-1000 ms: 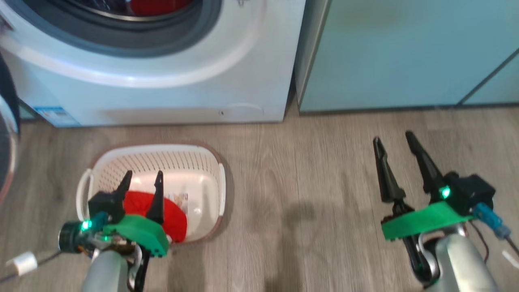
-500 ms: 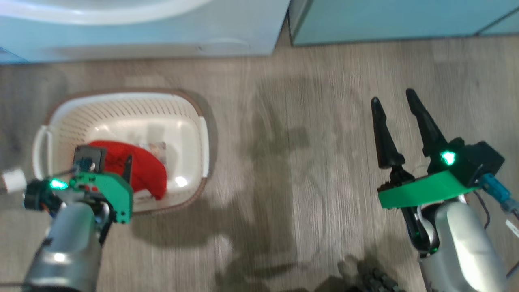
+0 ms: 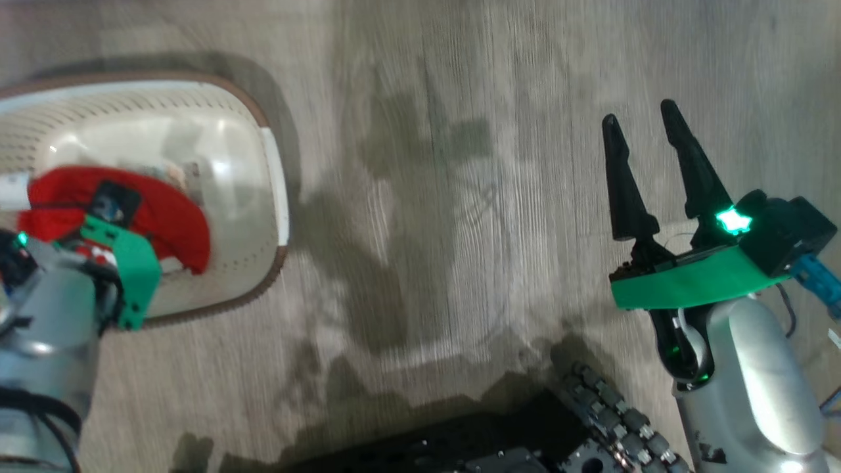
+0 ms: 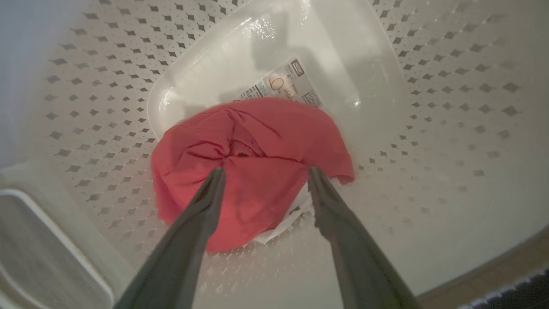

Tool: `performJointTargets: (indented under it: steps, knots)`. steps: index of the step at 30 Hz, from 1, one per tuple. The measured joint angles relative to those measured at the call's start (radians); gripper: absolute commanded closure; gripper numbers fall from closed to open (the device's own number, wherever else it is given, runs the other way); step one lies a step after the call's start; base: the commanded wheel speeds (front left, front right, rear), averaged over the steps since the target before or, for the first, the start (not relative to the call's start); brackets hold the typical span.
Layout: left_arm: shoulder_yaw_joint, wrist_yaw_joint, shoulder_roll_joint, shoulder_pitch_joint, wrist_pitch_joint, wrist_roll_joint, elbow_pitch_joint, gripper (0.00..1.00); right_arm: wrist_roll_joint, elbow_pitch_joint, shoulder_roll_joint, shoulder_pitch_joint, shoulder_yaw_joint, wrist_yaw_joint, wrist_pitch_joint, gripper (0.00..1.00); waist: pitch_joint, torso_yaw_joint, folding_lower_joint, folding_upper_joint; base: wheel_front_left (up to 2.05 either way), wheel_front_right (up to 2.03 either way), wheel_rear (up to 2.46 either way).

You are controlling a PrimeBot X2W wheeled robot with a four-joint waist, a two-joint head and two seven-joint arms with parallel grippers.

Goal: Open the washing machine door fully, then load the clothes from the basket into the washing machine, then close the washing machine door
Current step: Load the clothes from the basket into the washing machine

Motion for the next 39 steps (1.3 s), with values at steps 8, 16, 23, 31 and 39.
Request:
performJointTargets:
  steps: [8, 16, 23, 31, 39]
  knots:
    - [-0.063, -0.001, 0.055, -0.09, 0.035, 0.05, 0.019, 0.0, 0.023, -0.018, 0.0, -0.017, 0.002, 0.0, 0.0, 0.0, 0.12, -0.031, 0.0, 0.0, 0.0, 0.0, 0.0]
    - [-0.123, -0.009, 0.112, -0.153, 0.08, 0.079, 0.032, 0.0, 0.063, -0.039, 0.0, -0.06, 0.03, 0.0, 0.0, 0.0, 0.213, -0.06, -0.0001, 0.0, 0.0, 0.0, 0.0]
    - [-0.127, 0.001, 0.147, -0.196, 0.141, 0.08, 0.036, 0.0, 0.073, -0.054, 0.0, -0.063, 0.045, 0.0, 0.0, 0.0, 0.271, -0.09, -0.0001, 0.0, 0.0, 0.0, 0.0]
    - [-0.151, 0.027, 0.15, -0.226, 0.211, 0.085, 0.04, 0.0, 0.076, -0.072, 0.0, -0.064, 0.046, 0.0, 0.0, 0.0, 0.308, -0.091, -0.0001, 0.0, 0.0, 0.0, 0.0]
    - [-0.156, 0.024, 0.131, -0.253, 0.273, 0.064, 0.041, 0.0, 0.065, -0.086, 0.0, -0.063, 0.043, 0.0, 0.0, 0.0, 0.324, -0.075, -0.0001, 0.0, 0.0, 0.0, 0.0]
